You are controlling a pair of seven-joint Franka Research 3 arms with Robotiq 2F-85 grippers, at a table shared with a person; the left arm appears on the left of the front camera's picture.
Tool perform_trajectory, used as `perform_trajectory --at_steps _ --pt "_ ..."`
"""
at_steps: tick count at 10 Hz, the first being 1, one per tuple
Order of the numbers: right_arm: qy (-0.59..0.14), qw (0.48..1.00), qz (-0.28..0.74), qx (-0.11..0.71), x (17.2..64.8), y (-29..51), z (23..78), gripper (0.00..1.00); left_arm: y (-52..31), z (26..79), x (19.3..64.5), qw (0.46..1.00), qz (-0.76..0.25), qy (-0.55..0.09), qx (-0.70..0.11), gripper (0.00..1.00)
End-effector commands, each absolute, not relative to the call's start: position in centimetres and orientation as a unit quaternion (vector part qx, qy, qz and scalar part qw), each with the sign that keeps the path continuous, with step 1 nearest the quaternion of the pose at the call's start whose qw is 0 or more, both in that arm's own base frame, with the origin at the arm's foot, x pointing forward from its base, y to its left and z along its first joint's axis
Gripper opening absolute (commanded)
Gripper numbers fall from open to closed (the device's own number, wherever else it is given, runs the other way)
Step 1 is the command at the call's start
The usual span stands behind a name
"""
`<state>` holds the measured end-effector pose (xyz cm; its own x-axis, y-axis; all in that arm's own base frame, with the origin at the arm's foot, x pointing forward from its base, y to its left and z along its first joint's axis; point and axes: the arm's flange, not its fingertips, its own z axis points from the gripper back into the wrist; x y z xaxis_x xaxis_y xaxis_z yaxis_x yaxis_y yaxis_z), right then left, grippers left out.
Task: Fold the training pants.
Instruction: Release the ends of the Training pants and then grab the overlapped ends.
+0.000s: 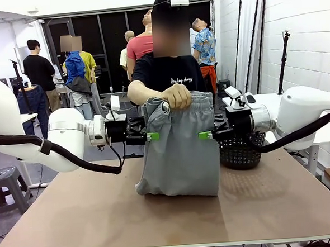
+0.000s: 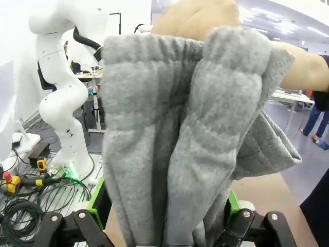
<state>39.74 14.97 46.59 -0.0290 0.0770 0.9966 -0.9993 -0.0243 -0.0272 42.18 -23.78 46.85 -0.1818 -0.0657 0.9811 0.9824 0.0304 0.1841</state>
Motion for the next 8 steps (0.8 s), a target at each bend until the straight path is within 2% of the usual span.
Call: perform_trajectory --at_steps 1,3,6,8 --pt "-0.490 0.500 0.523 0.487 39.7 17.0 46.0 1.00 -24.5 47.5 42.5 0.480 -0.564 -0.507 -0.442 1.00" --pt "-0.496 0.503 0.520 0.481 39.8 18.4 45.8 1.00 -25.3 47.0 42.6 0.489 -0.560 -0.500 -0.443 1.00" --pt "-0.509 0.506 0.512 0.472 39.9 18.1 45.9 1.00 -25.6 46.8 42.6 0.475 -0.558 -0.511 -0.449 1.00" --pt "-0.495 0.539 0.502 0.462 40.3 17.5 45.7 0.60 -25.3 47.1 42.8 0.458 -0.545 -0.531 -0.460 0.60"
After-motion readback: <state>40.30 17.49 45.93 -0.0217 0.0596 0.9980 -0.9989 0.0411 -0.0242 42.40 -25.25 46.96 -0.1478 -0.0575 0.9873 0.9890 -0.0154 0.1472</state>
